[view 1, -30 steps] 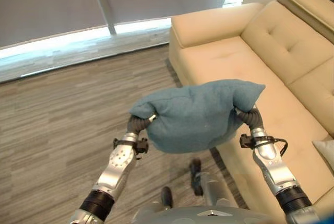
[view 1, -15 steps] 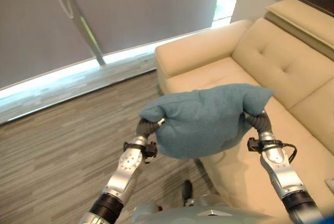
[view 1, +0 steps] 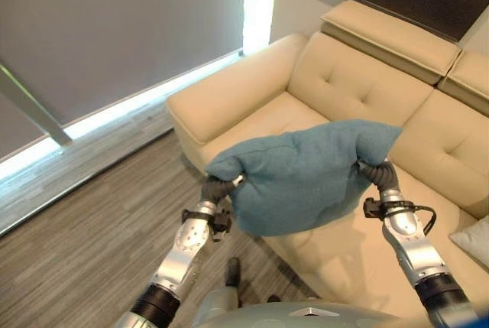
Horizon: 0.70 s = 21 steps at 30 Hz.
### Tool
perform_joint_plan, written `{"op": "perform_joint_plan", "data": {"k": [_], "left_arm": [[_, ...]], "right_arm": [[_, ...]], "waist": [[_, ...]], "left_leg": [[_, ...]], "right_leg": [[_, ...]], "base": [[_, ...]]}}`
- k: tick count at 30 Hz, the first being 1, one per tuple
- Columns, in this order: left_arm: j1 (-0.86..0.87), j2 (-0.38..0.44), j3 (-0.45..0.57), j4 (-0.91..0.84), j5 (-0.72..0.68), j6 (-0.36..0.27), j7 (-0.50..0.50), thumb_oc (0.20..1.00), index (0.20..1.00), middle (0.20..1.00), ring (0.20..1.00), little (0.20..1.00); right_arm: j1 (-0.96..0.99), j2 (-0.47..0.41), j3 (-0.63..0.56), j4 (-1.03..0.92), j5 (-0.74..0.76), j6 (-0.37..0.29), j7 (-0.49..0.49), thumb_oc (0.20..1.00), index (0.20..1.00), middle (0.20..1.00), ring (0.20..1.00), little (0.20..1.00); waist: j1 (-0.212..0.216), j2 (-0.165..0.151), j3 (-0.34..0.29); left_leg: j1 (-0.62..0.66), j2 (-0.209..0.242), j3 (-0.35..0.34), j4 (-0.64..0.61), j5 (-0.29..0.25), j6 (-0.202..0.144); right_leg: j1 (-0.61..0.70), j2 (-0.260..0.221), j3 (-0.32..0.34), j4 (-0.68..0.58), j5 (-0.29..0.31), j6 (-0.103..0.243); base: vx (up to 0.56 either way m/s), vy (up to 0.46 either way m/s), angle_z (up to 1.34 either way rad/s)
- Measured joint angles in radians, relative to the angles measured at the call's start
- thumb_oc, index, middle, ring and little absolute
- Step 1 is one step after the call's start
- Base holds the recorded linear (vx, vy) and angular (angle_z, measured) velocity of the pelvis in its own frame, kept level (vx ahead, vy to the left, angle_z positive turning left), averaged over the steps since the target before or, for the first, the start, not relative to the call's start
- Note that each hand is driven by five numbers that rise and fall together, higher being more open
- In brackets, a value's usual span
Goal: Pick up all the scattered cushions and arrange them neatly on the sofa.
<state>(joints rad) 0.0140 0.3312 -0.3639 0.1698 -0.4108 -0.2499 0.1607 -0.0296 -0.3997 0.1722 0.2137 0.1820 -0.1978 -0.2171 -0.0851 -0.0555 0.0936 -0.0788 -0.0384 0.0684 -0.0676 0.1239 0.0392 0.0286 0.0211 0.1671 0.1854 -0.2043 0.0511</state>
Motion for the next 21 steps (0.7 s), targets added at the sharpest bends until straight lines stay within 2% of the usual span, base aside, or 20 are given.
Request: {"op": "perform_joint_plan", "data": {"k": [1, 2, 4, 5, 7, 8, 9, 11, 13, 15, 16, 17, 18, 19, 20, 21], "left_arm": [[-0.012, 0.003, 0.011, -0.002, 0.0, -0.001, 0.001, 0.2, 0.2, 0.2, 0.2, 0.2], [-0.023, 0.006, 0.017, -0.002, 0.0, -0.001, 0.006, 0.2, 0.2, 0.2, 0.2, 0.2], [-0.039, 0.015, 0.03, -0.002, 0.0, -0.001, 0.014, 0.2, 0.2, 0.2, 0.2, 0.2], [-0.044, 0.028, 0.037, -0.002, 0.001, -0.001, 0.017, 0.2, 0.2, 0.2, 0.2, 0.2], [-0.044, 0.044, 0.05, -0.002, 0.001, -0.002, 0.019, 0.2, 0.2, 0.2, 0.2, 0.2], [-0.045, 0.047, 0.058, -0.002, 0.0, -0.002, 0.019, 0.2, 0.2, 0.2, 0.2, 0.2], [-0.043, 0.044, 0.064, -0.002, 0.0, -0.002, 0.019, 0.2, 0.2, 0.2, 0.2, 0.2], [-0.034, 0.041, 0.069, -0.002, -0.001, -0.003, 0.018, 0.2, 0.2, 0.2, 0.2, 0.2], [-0.022, 0.033, 0.068, -0.002, -0.001, -0.003, 0.015, 0.2, 0.2, 0.2, 0.2, 0.2], [-0.015, 0.013, 0.069, -0.002, -0.001, -0.003, 0.014, 0.2, 0.2, 0.2, 0.2, 0.2], [-0.013, -0.001, 0.065, -0.002, -0.001, -0.002, 0.01, 0.2, 0.2, 0.2, 0.2, 0.2], [-0.012, -0.009, 0.058, -0.003, -0.001, -0.002, 0.009, 0.2, 0.2, 0.2, 0.2, 0.2], [-0.013, -0.012, 0.051, -0.003, -0.001, -0.002, 0.008, 0.2, 0.2, 0.2, 0.2, 0.2], [-0.013, -0.012, 0.045, -0.003, -0.001, -0.001, 0.004, 0.2, 0.2, 0.2, 0.2, 0.2], [-0.022, 0.0, 0.041, -0.002, -0.001, 0.0, -0.001, 0.2, 0.2, 0.2, 0.2, 0.2], [-0.022, 0.004, 0.041, -0.002, -0.002, 0.0, -0.002, 0.2, 0.2, 0.2, 0.2, 0.2]], "right_arm": [[-0.006, 0.002, 0.005, 0.0, -0.001, 0.001, 0.001, 0.2, 0.2, 0.2, 0.2, 0.2], [-0.017, 0.005, 0.008, 0.0, -0.002, 0.003, 0.002, 0.2, 0.2, 0.2, 0.2, 0.2], [-0.027, 0.007, 0.022, 0.0, -0.002, 0.005, 0.0, 0.2, 0.2, 0.2, 0.2, 0.2], [-0.034, 0.012, 0.033, 0.002, -0.002, 0.009, -0.001, 0.2, 0.2, 0.2, 0.2, 0.2], [-0.041, 0.024, 0.041, 0.001, -0.009, 0.01, 0.0, 0.2, 0.2, 0.2, 0.2, 0.2], [-0.047, 0.036, 0.041, 0.002, -0.009, 0.01, 0.0, 0.2, 0.2, 0.2, 0.2, 0.2], [-0.053, 0.036, 0.043, 0.002, -0.009, 0.01, 0.0, 0.2, 0.2, 0.2, 0.2, 0.2], [-0.054, 0.035, 0.04, 0.003, -0.01, 0.01, 0.001, 0.2, 0.2, 0.2, 0.2, 0.2], [-0.048, 0.034, 0.036, 0.004, -0.01, 0.011, 0.003, 0.2, 0.2, 0.2, 0.2, 0.2], [-0.041, 0.034, 0.029, 0.004, -0.01, 0.011, 0.004, 0.2, 0.2, 0.2, 0.2, 0.2], [-0.02, 0.026, 0.017, 0.004, -0.01, 0.011, 0.004, 0.2, 0.2, 0.2, 0.2, 0.2], [-0.012, 0.022, 0.011, 0.004, -0.01, 0.011, 0.006, 0.2, 0.2, 0.2, 0.2, 0.2], [-0.009, 0.022, 0.004, 0.003, -0.01, 0.011, 0.008, 0.2, 0.2, 0.2, 0.2, 0.2], [-0.006, 0.022, -0.002, 0.004, -0.01, 0.011, 0.009, 0.2, 0.2, 0.2, 0.2, 0.2], [-0.005, 0.031, -0.004, 0.007, -0.009, 0.011, 0.008, 0.2, 0.2, 0.2, 0.2, 0.2], [-0.006, 0.027, -0.003, 0.005, -0.01, 0.011, 0.011, 0.2, 0.2, 0.2, 0.2, 0.2]], "waist": [[-0.007, -0.001, -0.002], [-0.002, 0.0, 0.0], [0.012, 0.0, 0.002], [0.013, -0.004, 0.007], [0.028, -0.008, 0.007], [0.021, -0.011, 0.007], [0.023, -0.011, 0.007], [0.026, -0.013, 0.008], [0.02, -0.013, 0.009], [0.016, -0.009, 0.008], [0.005, 0.001, 0.004], [0.011, 0.005, -0.001], [0.015, 0.008, -0.001], [0.017, 0.012, -0.001], [0.01, -0.015, 0.002], [0.022, -0.028, -0.001]], "left_leg": [[0.01, -0.016, 0.057, 0.003, -0.027, 0.029], [0.011, -0.017, 0.099, 0.0, -0.025, 0.039], [0.017, -0.021, 0.15, 0.0, -0.029, 0.052], [0.045, -0.011, 0.218, -0.021, -0.036, 0.046], [0.056, -0.005, 0.248, -0.021, -0.046, 0.039], [0.065, 0.001, 0.268, -0.022, -0.078, 0.029], [0.066, 0.004, 0.288, -0.022, -0.085, 0.027], [0.078, 0.002, 0.327, -0.017, -0.098, 0.022], [0.084, 0.001, 0.327, -0.003, -0.109, 0.013], [0.091, 0.008, 0.303, -0.001, -0.117, 0.001], [0.098, 0.024, 0.275, 0.001, -0.118, -0.02], [0.096, 0.036, 0.275, 0.013, -0.124, -0.032], [0.091, 0.05, 0.272, 0.035, -0.125, -0.033], [0.084, 0.074, 0.267, 0.078, -0.141, -0.058], [0.033, 0.081, 0.24, 0.202, -0.159, -0.073], [-0.006, 0.088, 0.216, 0.284, -0.164, -0.077]], "right_leg": [[-0.051, -0.029, -0.014, 0.087, -0.025, 0.032], [-0.103, -0.037, -0.019, 0.162, -0.043, 0.061], [-0.165, -0.067, -0.061, 0.232, -0.043, 0.069], [-0.196, -0.112, -0.16, 0.229, -0.037, 0.076], [-0.21, -0.152, -0.256, 0.186, -0.027, 0.084], [-0.234, -0.192, -0.369, 0.134, -0.011, 0.101], [-0.26, -0.205, -0.424, 0.126, 0.003, 0.103], [-0.287, -0.228, -0.514, 0.06, 0.082, 0.095], [-0.258, -0.232, -0.537, 0.019, 0.165, 0.073], [-0.237, -0.201, -0.502, -0.019, 0.219, 0.059], [-0.211, -0.169, -0.488, -0.053, 0.228, 0.032], [-0.2, -0.157, -0.487, -0.063, 0.221, 0.019], [-0.185, -0.143, -0.489, -0.077, 0.225, 0.001], [-0.164, -0.124, -0.495, -0.091, 0.21, -0.024], [-0.157, -0.129, -0.488, -0.106, 0.207, -0.052], [-0.153, -0.131, -0.481, -0.115, 0.212, -0.063]], "base": [[0.03, 0.108, -1.02], [0.01, 0.089, -1.07], [0.04, 0.047, -1.08], [0.07, 0.014, -1.19], [0.11, -0.003, -1.04], [0.15, -0.006, -0.85], [0.21, -0.054, -0.8], [0.16, -0.065, -0.44], [0.15, -0.081, -0.09], [0.16, -0.124, 0.21], [0.14, -0.136, 0.36], [0.13, -0.146, 0.28], [0.1, -0.142, -0.01], [0.08, -0.105, 0.15], [0.06, -0.063, 0.03], [0.08, -0.006, -0.12]]}}
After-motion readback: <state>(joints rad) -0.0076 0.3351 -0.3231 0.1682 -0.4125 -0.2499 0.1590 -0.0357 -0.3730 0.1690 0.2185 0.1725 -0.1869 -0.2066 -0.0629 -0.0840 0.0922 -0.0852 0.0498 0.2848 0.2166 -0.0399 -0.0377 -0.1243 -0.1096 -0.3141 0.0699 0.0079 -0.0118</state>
